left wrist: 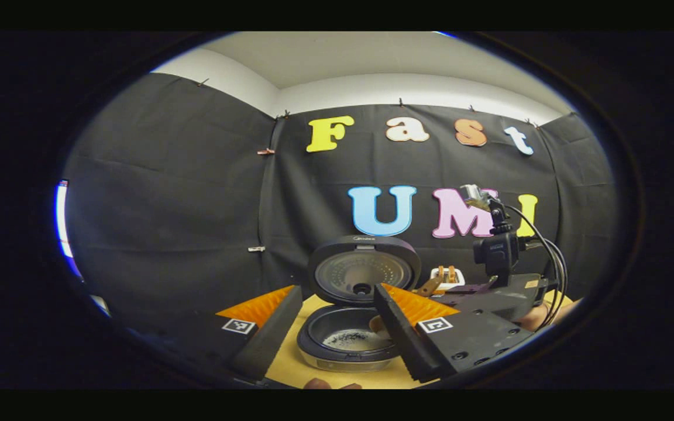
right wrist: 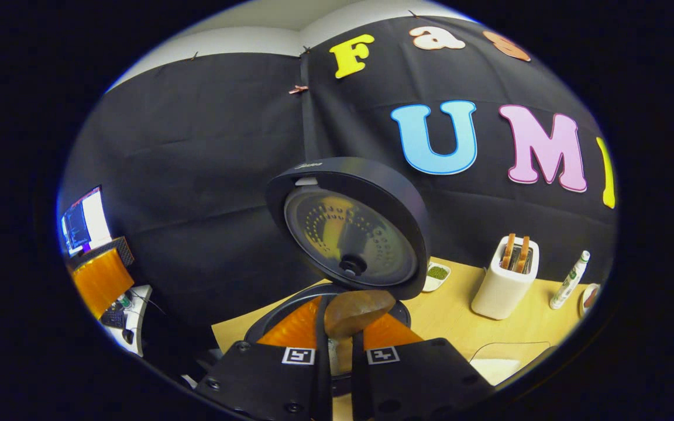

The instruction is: Close the left gripper, press the button to open the rice cooker; take a wooden spoon from the chopstick holder with the right hand, scoop a spoonful of rice and pour it into the rice cooker, then put the wooden spoon back into the chopstick holder.

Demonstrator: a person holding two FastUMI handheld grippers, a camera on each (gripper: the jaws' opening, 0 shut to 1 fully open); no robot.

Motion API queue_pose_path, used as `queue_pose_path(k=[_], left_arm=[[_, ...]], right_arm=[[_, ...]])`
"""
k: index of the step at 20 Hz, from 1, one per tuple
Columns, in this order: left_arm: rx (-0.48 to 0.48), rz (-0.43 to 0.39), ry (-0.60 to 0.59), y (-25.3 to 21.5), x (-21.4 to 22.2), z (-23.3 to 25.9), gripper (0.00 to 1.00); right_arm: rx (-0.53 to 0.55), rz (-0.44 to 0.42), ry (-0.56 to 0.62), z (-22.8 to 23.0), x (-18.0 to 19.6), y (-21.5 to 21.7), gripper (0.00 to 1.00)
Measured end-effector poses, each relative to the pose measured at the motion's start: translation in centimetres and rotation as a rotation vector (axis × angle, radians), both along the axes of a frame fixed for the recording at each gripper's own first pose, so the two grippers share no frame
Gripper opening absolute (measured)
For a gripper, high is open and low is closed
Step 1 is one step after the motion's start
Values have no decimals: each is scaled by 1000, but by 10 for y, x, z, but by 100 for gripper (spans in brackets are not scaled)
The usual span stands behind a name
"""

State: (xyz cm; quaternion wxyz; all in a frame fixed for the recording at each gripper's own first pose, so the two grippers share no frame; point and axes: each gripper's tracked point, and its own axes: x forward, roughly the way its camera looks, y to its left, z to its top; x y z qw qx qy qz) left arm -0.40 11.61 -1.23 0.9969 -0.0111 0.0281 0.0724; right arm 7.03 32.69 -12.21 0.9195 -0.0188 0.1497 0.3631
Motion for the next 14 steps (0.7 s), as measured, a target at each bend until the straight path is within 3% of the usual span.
queue_pose_path(k=[6, 7, 9, 14], left_arm=[[3, -11, -3, -4, 1, 1, 86], [4, -11, -5, -5, 1, 0, 86], [6, -10, -4, -4, 0, 0, 86], [13, -9, -8, -5, 2, 5, 86]], right_arm=[[-117, 82, -112, -6, -22, 7, 17], [-116, 80, -114, -5, -22, 6, 13], [-79, 48, -92, -3, -19, 3, 17], [102, -68, 71, 9, 0, -16, 17]])
